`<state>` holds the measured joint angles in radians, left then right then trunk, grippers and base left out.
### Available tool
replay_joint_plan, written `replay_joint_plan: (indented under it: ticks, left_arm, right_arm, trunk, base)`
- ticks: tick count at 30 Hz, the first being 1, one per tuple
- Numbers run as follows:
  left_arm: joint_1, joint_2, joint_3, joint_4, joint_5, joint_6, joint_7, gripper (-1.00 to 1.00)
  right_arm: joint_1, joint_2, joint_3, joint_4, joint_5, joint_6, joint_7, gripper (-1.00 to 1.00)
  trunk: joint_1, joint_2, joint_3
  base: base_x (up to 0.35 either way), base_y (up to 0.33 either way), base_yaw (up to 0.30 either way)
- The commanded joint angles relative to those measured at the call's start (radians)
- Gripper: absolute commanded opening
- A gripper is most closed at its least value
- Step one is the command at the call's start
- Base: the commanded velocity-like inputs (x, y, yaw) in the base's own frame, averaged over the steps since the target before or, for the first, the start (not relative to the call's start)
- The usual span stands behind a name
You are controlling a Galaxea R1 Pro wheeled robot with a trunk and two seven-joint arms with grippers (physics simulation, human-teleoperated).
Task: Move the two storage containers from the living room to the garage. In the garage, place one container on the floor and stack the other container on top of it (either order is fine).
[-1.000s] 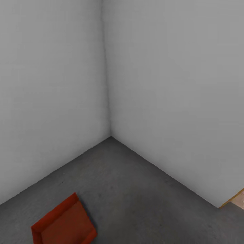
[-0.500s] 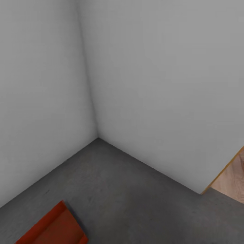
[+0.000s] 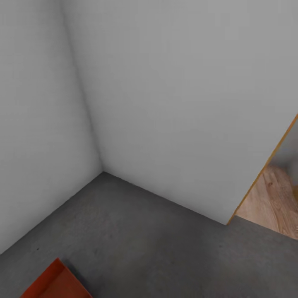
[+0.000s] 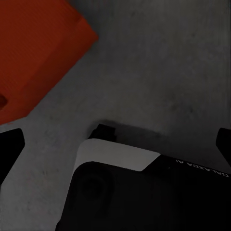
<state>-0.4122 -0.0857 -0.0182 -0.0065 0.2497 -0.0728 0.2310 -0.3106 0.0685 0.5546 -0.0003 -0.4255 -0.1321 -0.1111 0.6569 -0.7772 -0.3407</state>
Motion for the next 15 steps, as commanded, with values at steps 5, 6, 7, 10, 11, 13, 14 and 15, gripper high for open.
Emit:
replay_joint_plan:
  ticks: [5,6,7,10,11,13,14,15]
  left_arm:
    - [0.000,0.000,-0.002,0.000,0.008,-0.004,0.002,1.00]
    - [0.000,0.000,-0.002,0.000,0.008,-0.004,0.002,1.00]
    - [0.000,0.000,-0.002,0.000,0.007,-0.004,0.002,1.00]
    - [-0.001,0.000,-0.002,0.000,0.007,-0.004,0.002,1.00]
    - [-0.001,0.000,-0.002,0.000,0.007,-0.004,0.002,1.00]
    - [-0.001,0.000,-0.002,0.000,0.007,-0.004,0.002,1.00]
    - [0.000,0.000,-0.002,0.000,0.007,-0.004,0.002,1.00]
    - [0.000,0.000,-0.002,0.000,0.007,-0.004,0.002,1.00]
  right_arm:
    - [-0.001,0.000,0.008,0.001,-0.009,-0.003,-0.002,1.00]
    - [-0.001,0.000,0.008,0.002,-0.009,-0.003,-0.002,1.00]
    - [0.000,0.000,0.008,0.001,-0.009,-0.003,-0.002,1.00]
    - [0.000,0.000,0.008,0.001,-0.009,-0.003,-0.002,1.00]
    - [-0.001,0.000,0.008,0.001,-0.009,-0.003,-0.002,1.00]
    - [-0.001,0.000,0.008,0.002,-0.010,-0.003,-0.002,1.00]
    - [-0.001,0.000,0.008,0.002,-0.010,-0.003,-0.002,1.00]
    - [0.000,-0.001,0.008,0.002,-0.010,-0.003,-0.002,1.00]
  trunk:
    - [0.000,-0.001,-0.001]
    - [0.000,-0.001,-0.001]
    - [0.000,-0.001,-0.001]
    - [0.000,-0.001,-0.001]
    - [0.000,-0.001,-0.001]
    - [0.000,-0.001,-0.001]
    - [0.000,-0.001,-0.001]
    - [0.000,-0.001,-0.001]
  base:
    - [0.000,0.000,-0.298]
    - [0.000,0.000,-0.298]
    - [0.000,0.000,-0.298]
    - [0.000,0.000,-0.298]
    - [0.000,0.000,-0.298]
    - [0.000,0.000,-0.298]
    - [0.000,0.000,-0.298]
    - [0.000,0.000,-0.298]
